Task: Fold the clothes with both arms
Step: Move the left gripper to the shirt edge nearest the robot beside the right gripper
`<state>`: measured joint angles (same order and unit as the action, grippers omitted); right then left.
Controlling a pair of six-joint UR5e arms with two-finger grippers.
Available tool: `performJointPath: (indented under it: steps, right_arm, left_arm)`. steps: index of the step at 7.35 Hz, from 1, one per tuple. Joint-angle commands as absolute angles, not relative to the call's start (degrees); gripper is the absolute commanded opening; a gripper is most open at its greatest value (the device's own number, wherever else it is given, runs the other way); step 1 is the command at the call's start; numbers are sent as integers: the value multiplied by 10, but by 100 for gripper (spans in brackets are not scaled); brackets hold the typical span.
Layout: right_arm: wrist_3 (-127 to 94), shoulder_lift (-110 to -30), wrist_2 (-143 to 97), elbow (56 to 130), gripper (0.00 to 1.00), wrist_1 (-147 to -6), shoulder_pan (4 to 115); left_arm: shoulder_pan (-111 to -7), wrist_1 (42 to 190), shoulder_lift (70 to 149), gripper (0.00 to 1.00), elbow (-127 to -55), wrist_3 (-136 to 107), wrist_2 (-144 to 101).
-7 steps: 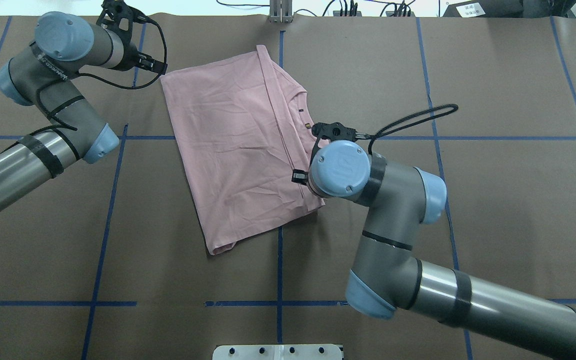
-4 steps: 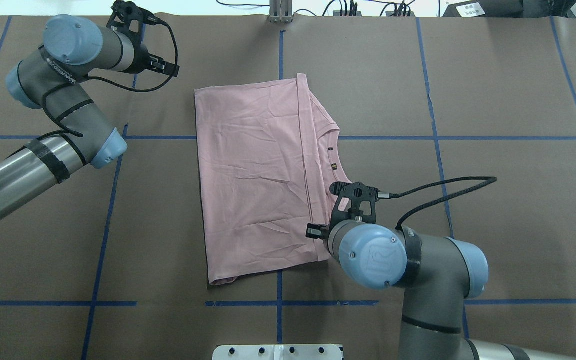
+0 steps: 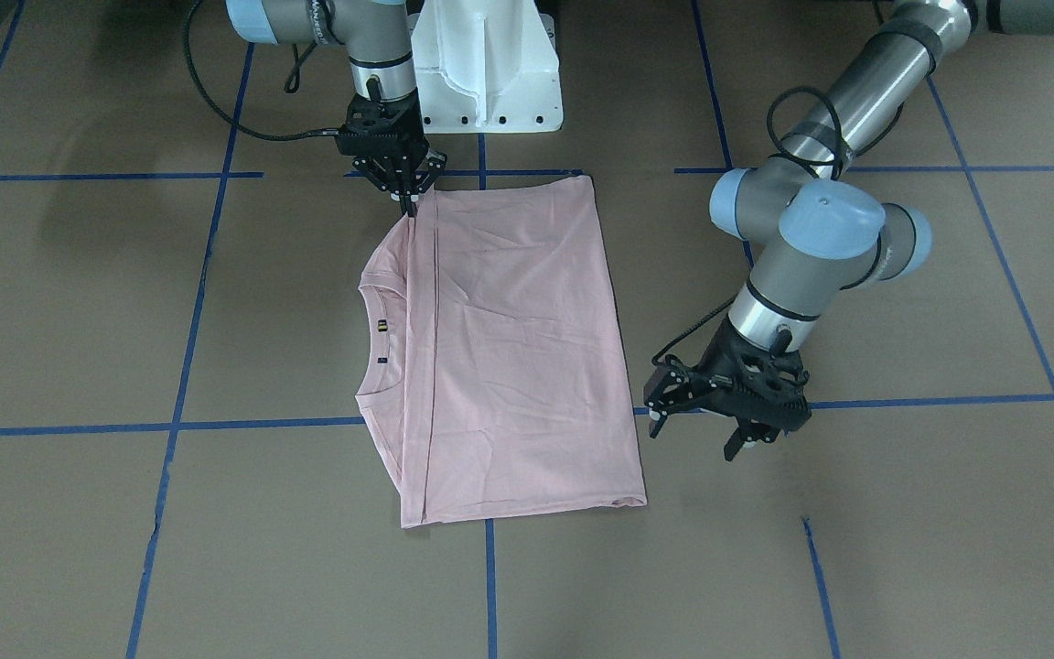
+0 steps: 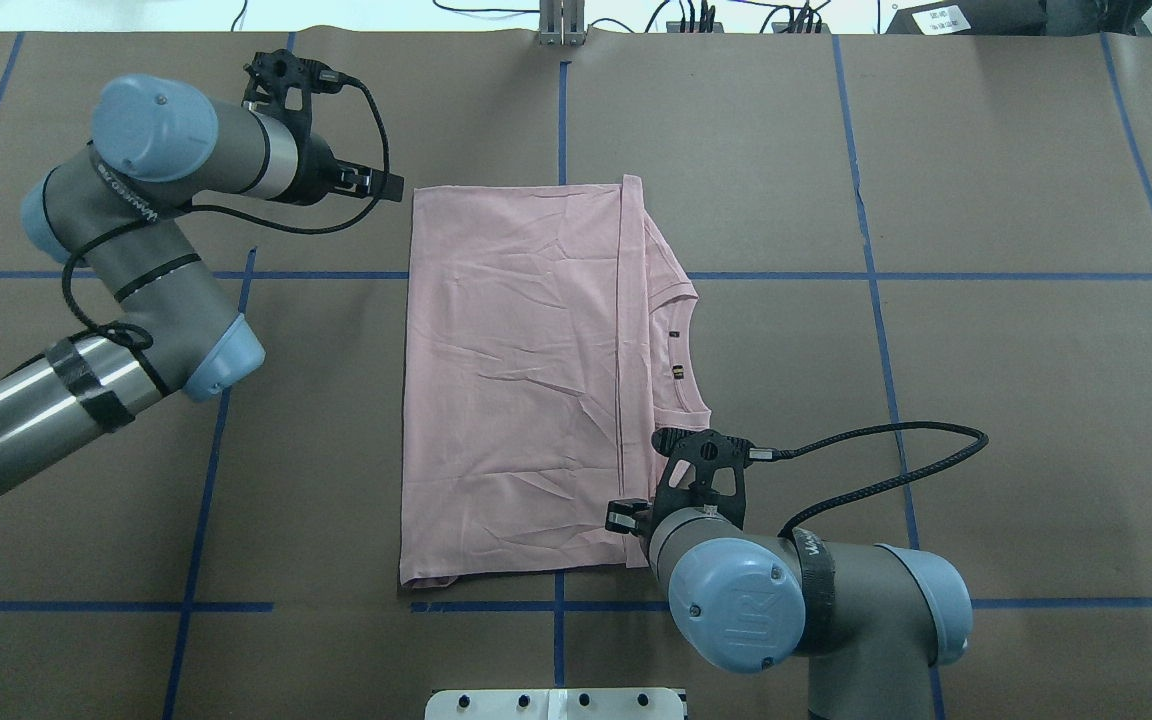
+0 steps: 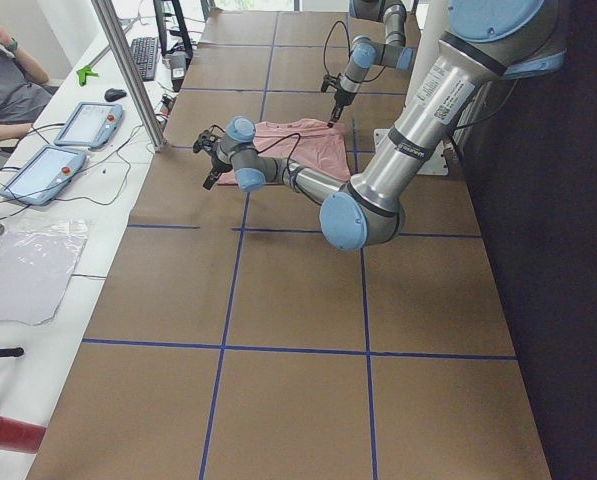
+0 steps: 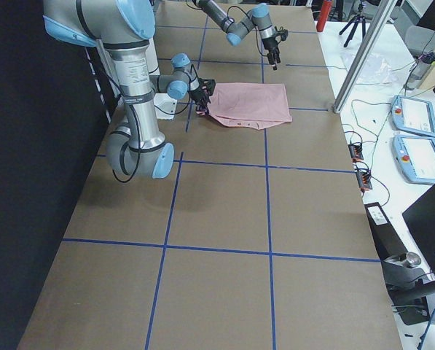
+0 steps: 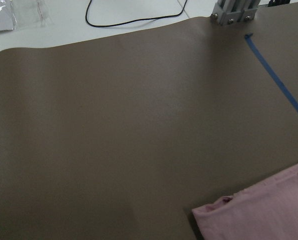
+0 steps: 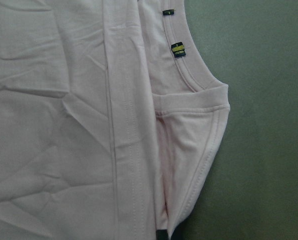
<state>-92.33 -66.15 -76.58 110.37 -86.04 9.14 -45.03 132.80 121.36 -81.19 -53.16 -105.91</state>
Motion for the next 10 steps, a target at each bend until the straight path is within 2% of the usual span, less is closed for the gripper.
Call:
performJointPath:
  steps: [1,2,3,4,5,6,7,10]
  right_arm:
    - [-923,-659,-766,1104,0,-860,91]
    - [-923,-659,-766,1106,0,-860,91]
    - [-923,-659,-766,1106,0,-860,91]
    - [-923,-659,-766,1107,0,-860,92]
    - [-923,-658,-766,1107,0,-860,94]
    - [-923,-659,-766,1107,0,-860,96]
    - [-923,-659,-766,1107,0,-860,96]
    - [-923,-659,-766,1107,0,-860,98]
  left_arm:
    - [-372,1247,1097,100,-1024,-616,-1055]
    - [-322,1188,1071,100,-1098,-662,-1026]
    - [-266,1142,1066,100,-1133,-718,-989]
    - [-218,1130,1065,100,-1133,-764,-950]
    - [-195,1127,1063,79,-1129,-796,-936]
    - [-172,1117,1048,52,-1126,-817,-934]
    - [-161,1116,1043,45,-1123,-817,-933]
    - [-123,1116,1038,47,-1118,-822,-933]
